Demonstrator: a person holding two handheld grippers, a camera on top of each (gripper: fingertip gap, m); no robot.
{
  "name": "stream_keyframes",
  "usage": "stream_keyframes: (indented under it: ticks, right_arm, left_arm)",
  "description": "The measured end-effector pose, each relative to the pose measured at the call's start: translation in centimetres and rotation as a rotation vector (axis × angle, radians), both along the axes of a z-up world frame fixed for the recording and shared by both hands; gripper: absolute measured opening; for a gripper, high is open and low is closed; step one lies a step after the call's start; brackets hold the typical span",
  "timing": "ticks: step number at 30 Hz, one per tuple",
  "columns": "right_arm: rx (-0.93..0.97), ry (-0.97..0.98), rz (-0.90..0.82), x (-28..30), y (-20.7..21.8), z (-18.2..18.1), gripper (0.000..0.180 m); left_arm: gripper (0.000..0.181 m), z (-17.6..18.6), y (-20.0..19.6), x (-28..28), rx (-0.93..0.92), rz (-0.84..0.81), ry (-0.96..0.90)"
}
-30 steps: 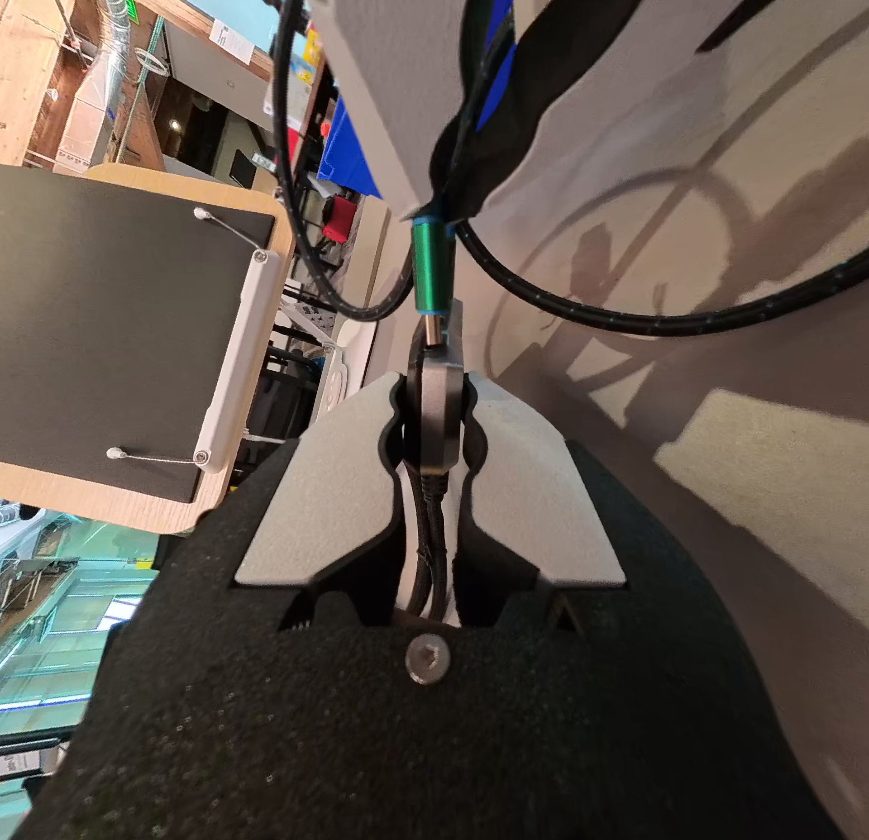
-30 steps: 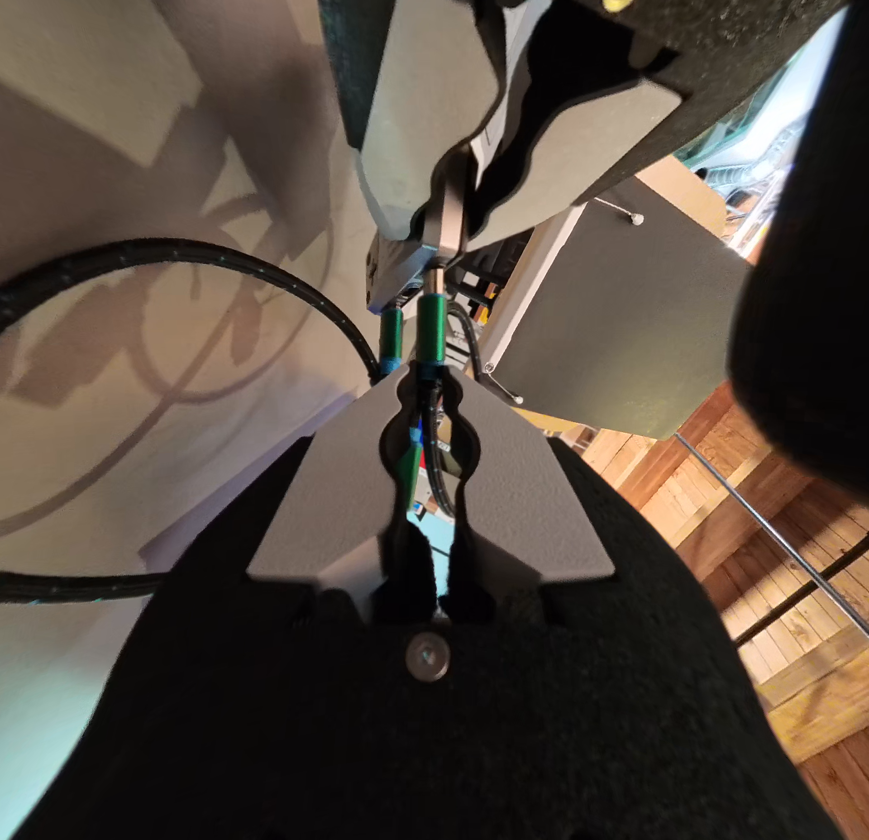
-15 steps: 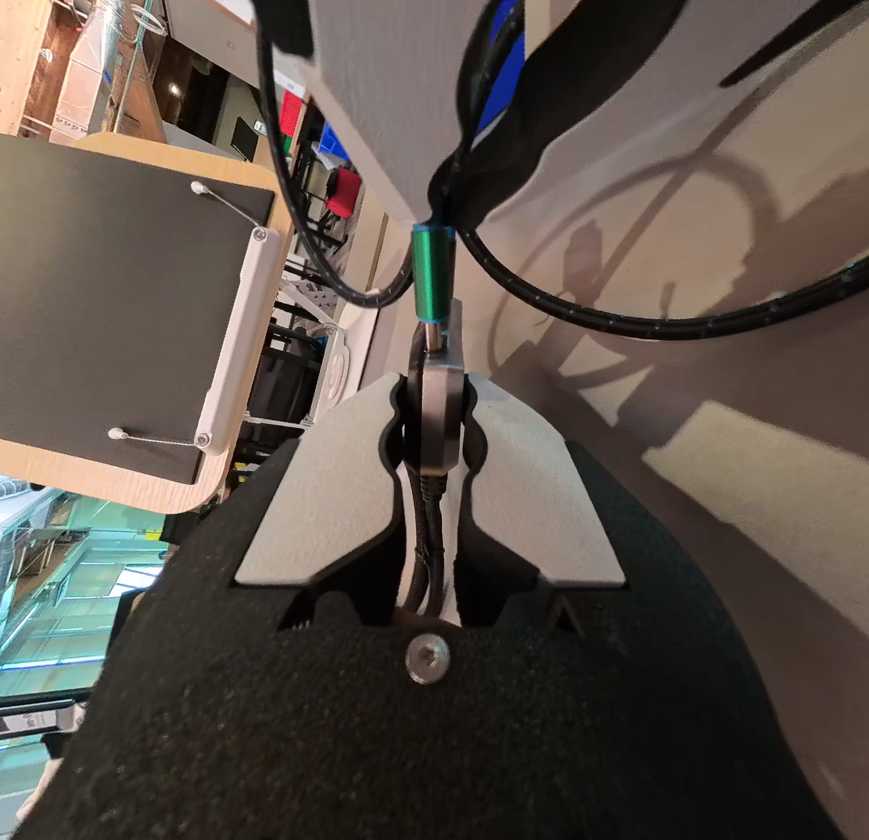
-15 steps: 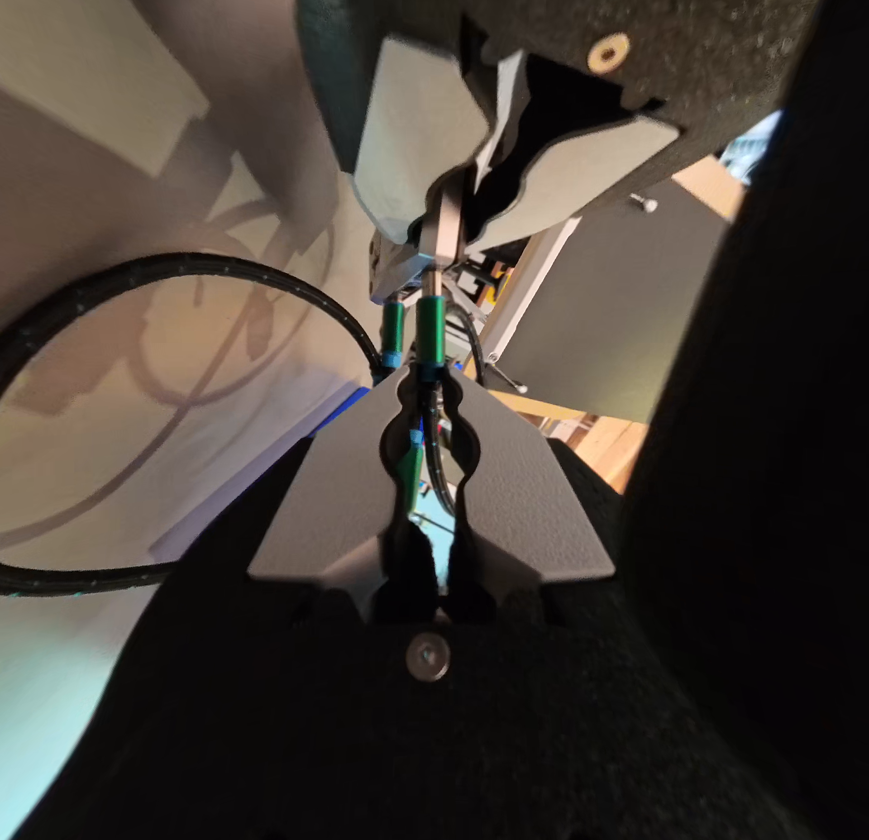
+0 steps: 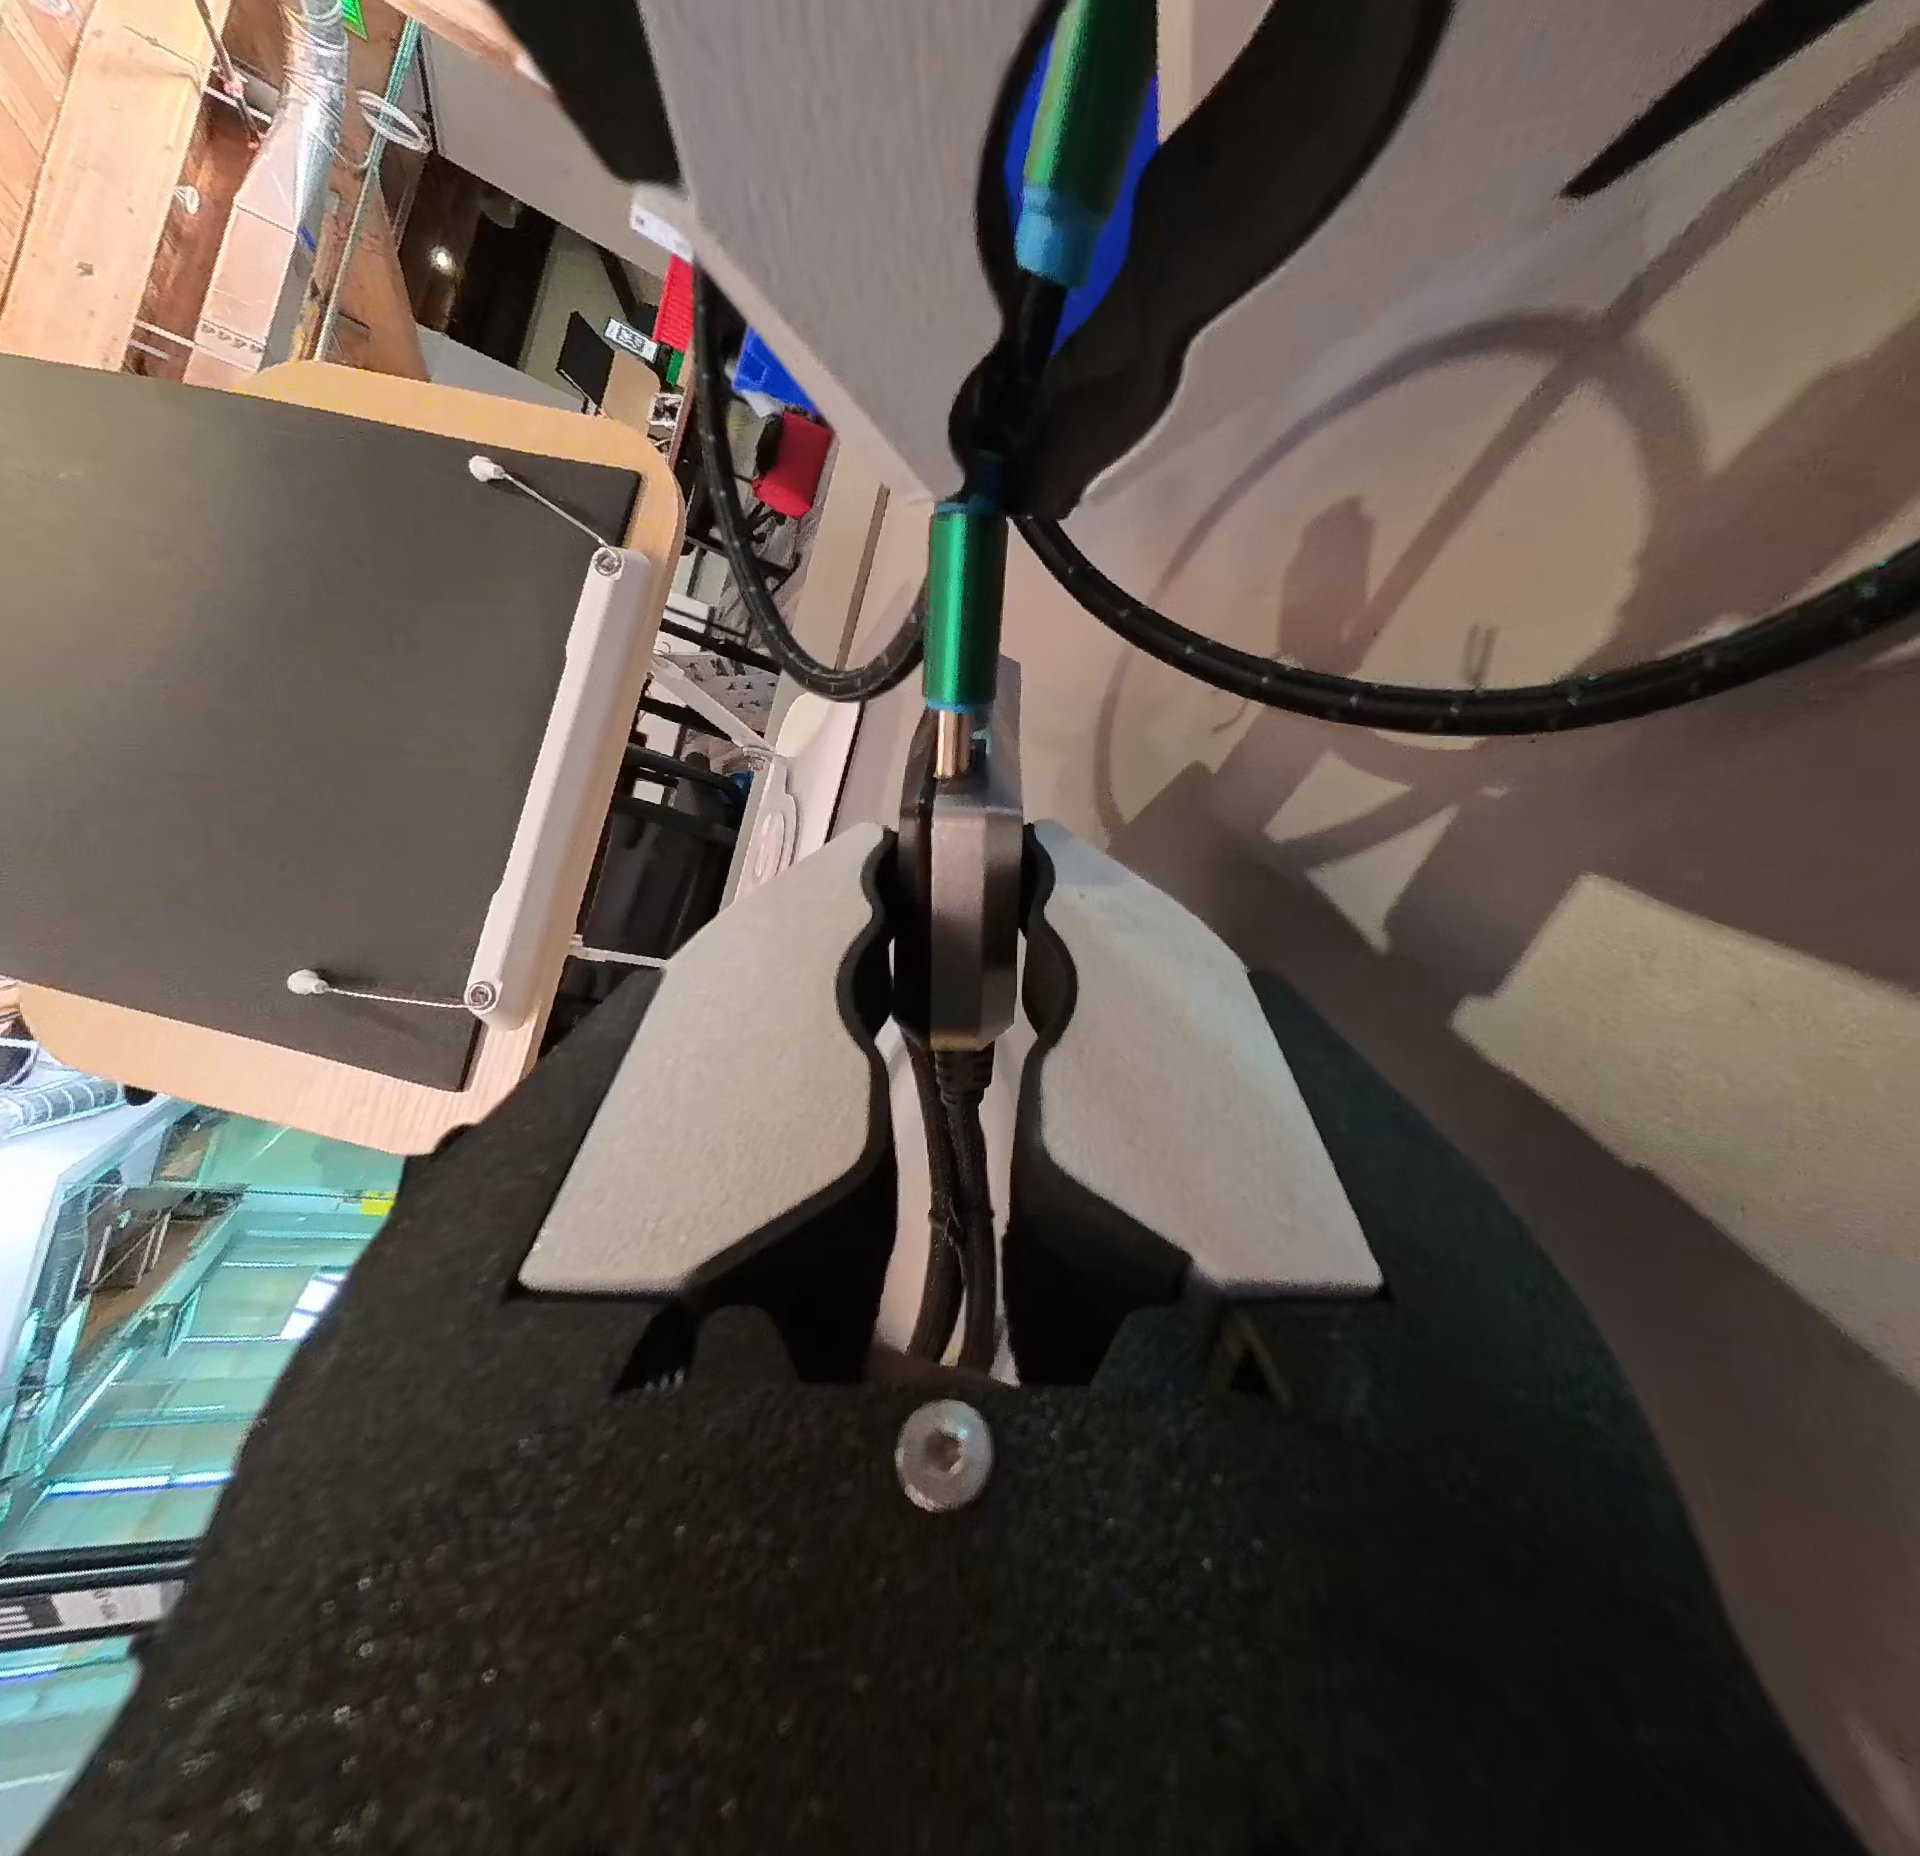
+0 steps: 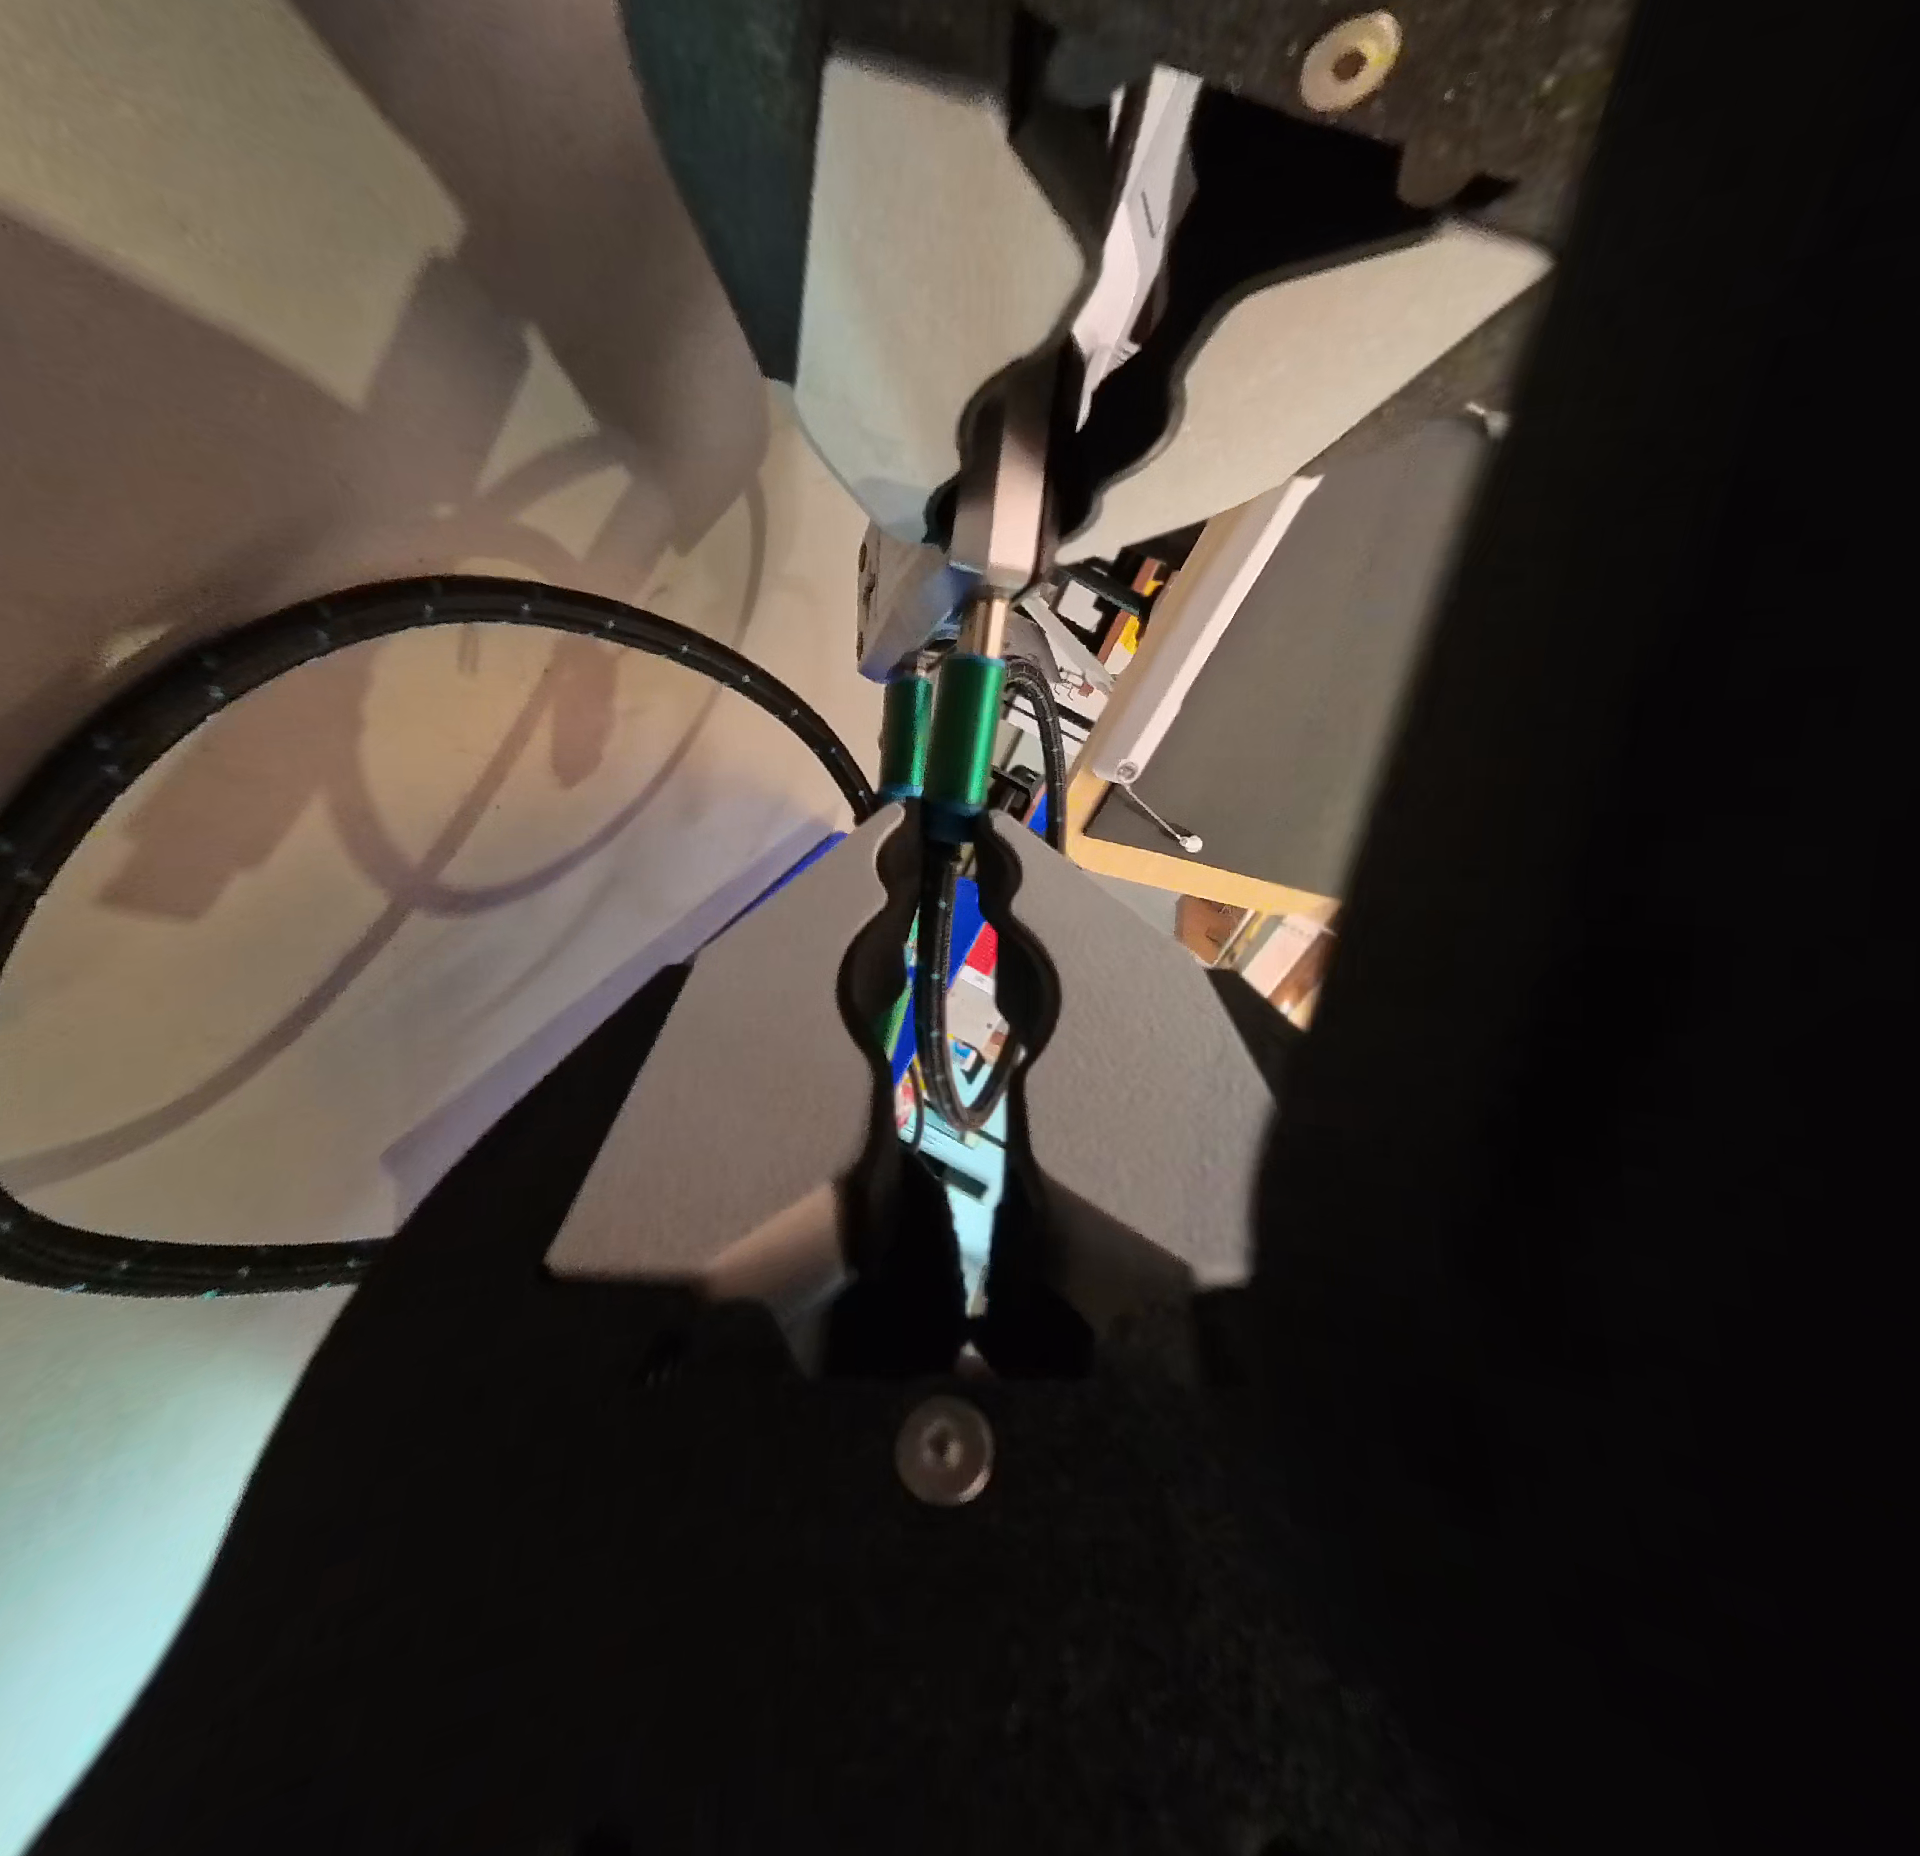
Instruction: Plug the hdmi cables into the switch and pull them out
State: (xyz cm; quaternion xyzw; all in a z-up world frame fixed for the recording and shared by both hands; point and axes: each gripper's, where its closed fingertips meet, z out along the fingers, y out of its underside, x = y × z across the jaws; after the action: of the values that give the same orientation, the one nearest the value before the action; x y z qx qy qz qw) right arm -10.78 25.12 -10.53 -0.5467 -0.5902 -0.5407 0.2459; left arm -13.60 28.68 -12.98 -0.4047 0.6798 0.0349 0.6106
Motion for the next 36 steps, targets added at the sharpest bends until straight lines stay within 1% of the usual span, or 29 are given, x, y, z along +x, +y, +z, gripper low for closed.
stream_keyframes:
  ticks: [4,7,9,12,13,14,15,16,18,20,21,23,25,27,28,29,30,32,33,34,36]
  right_arm:
    - [-0.005,-0.025,0.025,-0.1,-0.1,-0.1,0.009]
    - [0.009,0.035,0.057,-0.3,0.0,0.1,0.009]
    - [0.039,0.047,0.09,-0.4,0.1,0.6,0.009]
    - [0.035,0.083,0.116,-0.3,0.3,1.0,0.01]
    - [0.031,0.118,0.116,-0.4,0.2,1.1,0.011]
    - [0.044,0.175,0.12,-0.7,0.0,1.6,0.018]
    - [0.053,0.242,0.119,-1.0,-0.3,2.2,0.022]
    - [0.05,0.301,0.101,-1.1,-0.8,2.6,0.022]
    - [0.056,0.427,0.049,-0.7,-1.7,3.4,0.028]
    - [0.018,0.662,-0.003,-0.7,-3.3,2.9,0.029]
    - [-0.037,0.846,-0.041,-1.3,-4.2,2.0,0.028]
    - [-0.187,1.301,-0.122,-3.6,-5.5,-0.2,0.029]
    - [-0.271,1.702,-0.229,-4.5,-5.4,-1.3,0.032]
    - [-0.375,2.074,-0.276,-5.1,-5.1,-1.0,0.035]
    - [-0.401,2.237,-0.254,-5.0,-5.0,0.1,0.035]
    - [-0.39,2.349,-0.222,-4.5,-4.9,1.2,0.036]
    - [-0.353,2.407,-0.193,-3.6,-4.7,2.4,0.037]
    - [-0.266,2.472,-0.166,-1.5,-4.1,4.5,0.038]
    - [-0.253,2.506,-0.175,-0.5,-3.8,5.2,0.038]
    - [-0.269,2.545,-0.214,0.3,-3.5,5.3,0.038]
    - [-0.381,2.602,-0.303,0.3,-3.0,4.2,0.041]
  left_arm:
    - [0.02,0.0,-0.1,0.0,-0.038,0.0,-0.012]
    - [0.021,0.2,0.0,-0.1,-0.058,-0.013,-0.033]
    - [0.021,0.5,0.1,0.0,-0.087,-0.02,-0.061]
    - [0.021,0.7,0.0,0.0,-0.106,-0.027,-0.087]
    - [0.021,0.7,0.0,0.1,-0.116,-0.031,-0.095]
    - [0.021,0.8,0.0,0.1,-0.125,-0.033,-0.1]
    - [0.021,0.8,0.0,0.1,-0.127,-0.033,-0.102]
    - [0.021,0.8,0.0,0.0,-0.125,-0.032,-0.104]
    - [0.021,0.8,0.1,0.0,-0.121,-0.032,-0.104]
    - [0.021,0.7,0.0,0.0,-0.12,-0.031,-0.101]
    - [0.021,0.7,0.0,0.1,-0.117,-0.032,-0.101]
    - [0.021,0.7,-0.1,0.1,-0.115,-0.033,-0.1]
    - [0.021,0.6,-0.1,0.1,-0.112,-0.035,-0.094]
    - [0.021,0.3,-0.2,0.1,-0.111,-0.037,-0.079]
    - [0.021,0.2,-0.2,0.1,-0.108,-0.039,-0.072]
    - [0.021,0.1,-0.3,0.1,-0.105,-0.042,-0.066]
    - [0.021,0.0,-0.3,0.1,-0.104,-0.047,-0.058]
    - [0.021,-0.3,-0.3,0.1,-0.103,-0.053,-0.044]
    - [0.021,-0.4,-0.3,0.1,-0.102,-0.055,-0.038]
    - [0.021,-0.5,-0.4,0.1,-0.1,-0.056,-0.032]
    - [0.022,-0.7,-0.4,0.1,-0.09,-0.059,-0.022]
